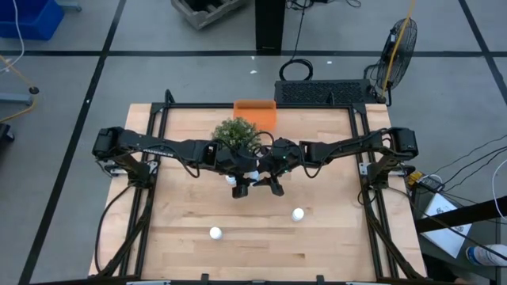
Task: Pick and place pill bottles into a basket
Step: Put the white pill bottle into the orange bin
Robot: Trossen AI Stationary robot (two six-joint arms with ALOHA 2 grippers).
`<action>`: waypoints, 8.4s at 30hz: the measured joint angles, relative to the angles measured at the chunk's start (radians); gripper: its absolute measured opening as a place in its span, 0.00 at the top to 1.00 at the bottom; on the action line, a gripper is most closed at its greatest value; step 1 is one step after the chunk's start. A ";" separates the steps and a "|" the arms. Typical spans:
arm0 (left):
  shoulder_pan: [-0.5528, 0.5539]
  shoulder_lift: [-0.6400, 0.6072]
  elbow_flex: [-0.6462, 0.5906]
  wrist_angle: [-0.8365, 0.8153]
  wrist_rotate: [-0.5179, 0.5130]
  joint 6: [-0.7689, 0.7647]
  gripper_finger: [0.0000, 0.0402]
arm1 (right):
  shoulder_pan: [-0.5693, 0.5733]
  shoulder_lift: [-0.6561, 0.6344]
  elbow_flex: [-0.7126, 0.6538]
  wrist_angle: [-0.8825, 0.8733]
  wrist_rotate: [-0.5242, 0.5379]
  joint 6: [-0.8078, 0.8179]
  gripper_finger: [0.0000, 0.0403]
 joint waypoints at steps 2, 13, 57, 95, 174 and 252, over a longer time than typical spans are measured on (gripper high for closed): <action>0.000 0.000 0.000 -0.001 -0.001 0.001 0.44 | 0.000 0.000 0.000 0.000 0.001 -0.002 0.61; 0.000 -0.004 0.000 0.011 0.000 0.013 0.60 | 0.000 -0.059 0.001 -0.059 -0.001 -0.074 0.45; 0.349 -0.014 0.405 -0.279 -0.070 0.300 0.60 | 0.026 -0.356 -0.431 0.120 0.131 0.014 0.26; 0.671 0.502 1.052 -0.746 0.038 0.537 0.60 | 0.095 -0.290 -0.460 0.327 0.131 -0.080 0.26; 0.751 0.610 0.763 -0.545 0.227 0.528 0.60 | 0.131 -0.290 -0.538 0.426 0.130 -0.049 0.26; 0.737 0.673 0.762 -0.578 0.194 0.502 0.45 | 0.141 -0.290 -0.538 0.396 0.130 -0.048 0.26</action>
